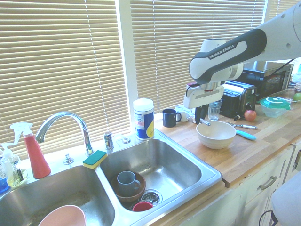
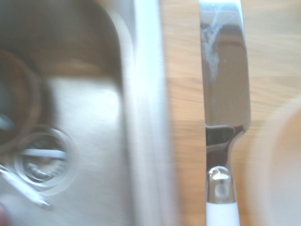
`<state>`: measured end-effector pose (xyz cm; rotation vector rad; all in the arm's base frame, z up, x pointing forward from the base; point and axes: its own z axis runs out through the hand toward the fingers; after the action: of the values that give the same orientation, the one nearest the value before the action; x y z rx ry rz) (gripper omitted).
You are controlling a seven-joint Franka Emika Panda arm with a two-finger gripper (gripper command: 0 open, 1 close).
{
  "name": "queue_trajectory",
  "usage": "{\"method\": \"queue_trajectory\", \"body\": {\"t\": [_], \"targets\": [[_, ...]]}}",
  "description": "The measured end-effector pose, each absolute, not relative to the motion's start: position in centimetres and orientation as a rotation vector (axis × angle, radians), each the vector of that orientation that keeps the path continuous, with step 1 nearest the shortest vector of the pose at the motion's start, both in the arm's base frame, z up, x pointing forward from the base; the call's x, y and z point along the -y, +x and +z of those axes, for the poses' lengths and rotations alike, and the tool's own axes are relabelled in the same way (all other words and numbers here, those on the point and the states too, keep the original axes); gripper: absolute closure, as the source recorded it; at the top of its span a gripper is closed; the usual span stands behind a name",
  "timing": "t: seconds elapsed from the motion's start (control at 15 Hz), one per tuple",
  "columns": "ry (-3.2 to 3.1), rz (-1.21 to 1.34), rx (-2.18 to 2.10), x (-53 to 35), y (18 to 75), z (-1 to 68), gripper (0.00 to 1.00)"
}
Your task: Put the knife into the sink
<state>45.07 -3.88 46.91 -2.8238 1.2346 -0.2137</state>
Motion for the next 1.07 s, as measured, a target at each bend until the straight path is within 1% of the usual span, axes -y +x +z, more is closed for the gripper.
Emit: {"method": "queue_trajectory", "body": {"t": [0.2,0.4,0.73,1.07], "targets": [[-2.794,-0.25,-1.278,-3.0,45.8,43.6,1.0],[-2.793,-0.249,-1.307,-7.9,46.6,39.7,1.0],[-2.761,-0.185,-1.327,-12.6,48.0,29.7,1.0],[-2.754,-0.162,-1.373,-14.6,48.0,24.0,1.0]]}}
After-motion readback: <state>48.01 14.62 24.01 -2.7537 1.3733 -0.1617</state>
